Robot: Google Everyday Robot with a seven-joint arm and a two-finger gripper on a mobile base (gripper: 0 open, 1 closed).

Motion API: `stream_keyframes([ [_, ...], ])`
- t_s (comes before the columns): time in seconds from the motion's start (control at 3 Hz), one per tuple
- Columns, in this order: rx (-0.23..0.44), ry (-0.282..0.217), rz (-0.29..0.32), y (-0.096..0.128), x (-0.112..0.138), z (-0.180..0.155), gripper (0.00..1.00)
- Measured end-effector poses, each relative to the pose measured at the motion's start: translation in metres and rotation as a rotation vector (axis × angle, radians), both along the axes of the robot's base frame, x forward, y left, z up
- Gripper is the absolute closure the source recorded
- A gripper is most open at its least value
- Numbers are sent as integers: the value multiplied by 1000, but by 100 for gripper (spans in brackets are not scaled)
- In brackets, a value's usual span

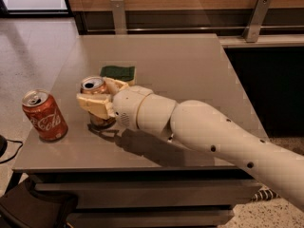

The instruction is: Move orange can near coke can

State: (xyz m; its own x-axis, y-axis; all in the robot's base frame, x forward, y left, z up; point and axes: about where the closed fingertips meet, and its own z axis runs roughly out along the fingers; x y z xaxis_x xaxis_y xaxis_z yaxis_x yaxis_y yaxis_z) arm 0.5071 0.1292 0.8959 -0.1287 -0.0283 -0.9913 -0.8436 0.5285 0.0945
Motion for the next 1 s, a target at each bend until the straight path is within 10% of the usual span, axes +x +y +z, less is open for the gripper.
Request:
stream_keyframes([
  [0.67, -1, -2, 5, 3, -1, 1, 12],
  [1.0, -2, -2, 6, 4, -2, 1, 0],
])
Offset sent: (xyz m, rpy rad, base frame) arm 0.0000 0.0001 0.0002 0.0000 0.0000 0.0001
